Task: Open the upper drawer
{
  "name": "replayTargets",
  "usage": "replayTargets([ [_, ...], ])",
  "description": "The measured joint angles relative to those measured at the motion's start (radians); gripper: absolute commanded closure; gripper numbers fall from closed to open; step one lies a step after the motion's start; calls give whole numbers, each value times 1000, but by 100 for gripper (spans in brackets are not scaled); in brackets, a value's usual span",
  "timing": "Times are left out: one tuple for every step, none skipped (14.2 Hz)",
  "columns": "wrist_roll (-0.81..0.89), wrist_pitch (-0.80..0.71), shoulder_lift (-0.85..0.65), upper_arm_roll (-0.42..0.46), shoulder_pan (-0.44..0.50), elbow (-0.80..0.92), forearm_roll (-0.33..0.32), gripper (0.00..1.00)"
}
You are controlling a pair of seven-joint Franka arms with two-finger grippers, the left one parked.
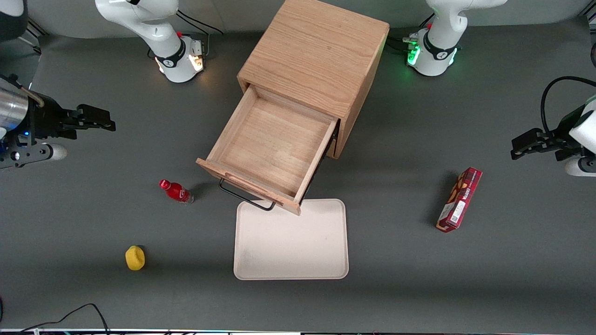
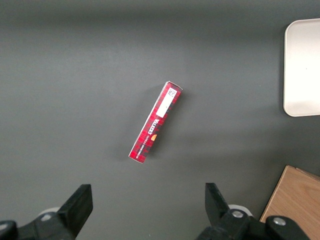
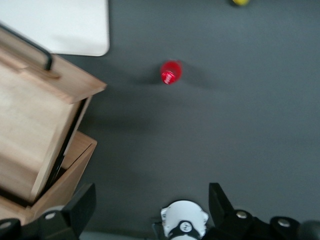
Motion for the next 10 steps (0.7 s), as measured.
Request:
replayTargets([
  [27,78,-71,2,3,-118,-13,0],
  [41,158,-148,5,8,-237,-22,0],
  [51,219,-223,7,11,-345,-28,0],
  [57,261,-290,7,12,-436,-35,0],
  [63,286,-338,1,12,-496,-54,0],
  [65,301,-367,-15,11,-526,-77,0],
  [65,310,-379,-40,11,-533,-88,0],
  [65,317,-381,-65,9,-530,-91,0],
  [65,325,-381,-82,8,-530,-91,0],
  [65,327,-380,-89,7,-530,-91,0],
])
